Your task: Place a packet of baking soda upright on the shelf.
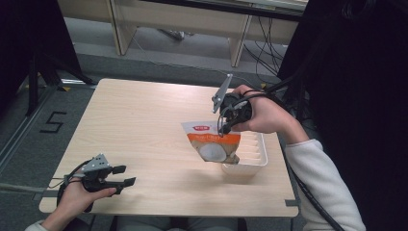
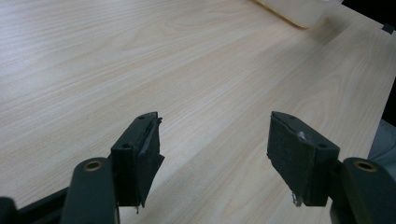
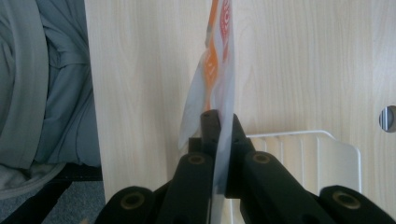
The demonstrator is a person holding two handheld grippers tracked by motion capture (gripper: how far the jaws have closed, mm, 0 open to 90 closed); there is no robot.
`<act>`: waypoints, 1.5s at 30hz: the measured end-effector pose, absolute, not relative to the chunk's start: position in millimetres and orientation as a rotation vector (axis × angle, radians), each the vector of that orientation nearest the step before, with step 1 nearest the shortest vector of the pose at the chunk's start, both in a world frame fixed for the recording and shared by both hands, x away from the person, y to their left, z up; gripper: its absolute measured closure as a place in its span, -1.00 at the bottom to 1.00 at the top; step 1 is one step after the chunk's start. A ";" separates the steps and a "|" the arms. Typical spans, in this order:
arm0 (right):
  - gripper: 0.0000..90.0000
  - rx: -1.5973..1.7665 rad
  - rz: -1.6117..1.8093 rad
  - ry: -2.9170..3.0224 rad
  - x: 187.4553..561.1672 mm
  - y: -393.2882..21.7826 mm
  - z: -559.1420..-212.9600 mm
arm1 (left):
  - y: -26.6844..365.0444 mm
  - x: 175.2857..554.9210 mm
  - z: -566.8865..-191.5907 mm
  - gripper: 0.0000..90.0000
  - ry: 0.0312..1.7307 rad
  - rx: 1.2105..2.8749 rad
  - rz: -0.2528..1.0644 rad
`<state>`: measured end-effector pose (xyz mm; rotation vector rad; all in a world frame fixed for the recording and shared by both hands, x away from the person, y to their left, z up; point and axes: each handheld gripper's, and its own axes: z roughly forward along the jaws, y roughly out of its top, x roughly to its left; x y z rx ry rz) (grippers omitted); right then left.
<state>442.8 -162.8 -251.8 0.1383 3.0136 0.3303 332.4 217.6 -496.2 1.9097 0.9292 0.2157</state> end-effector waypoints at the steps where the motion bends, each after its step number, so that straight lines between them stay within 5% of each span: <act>1: 1.00 0.162 0.319 3.023 442.3 -163.6 -251.3 | 217.5 332.3 -496.2 -0.25 0.933 1.908 0.216; 45: 1.00 0.161 0.287 2.964 457.6 -193.7 -246.9 | 217.6 332.7 -496.2 -0.25 0.917 1.912 0.225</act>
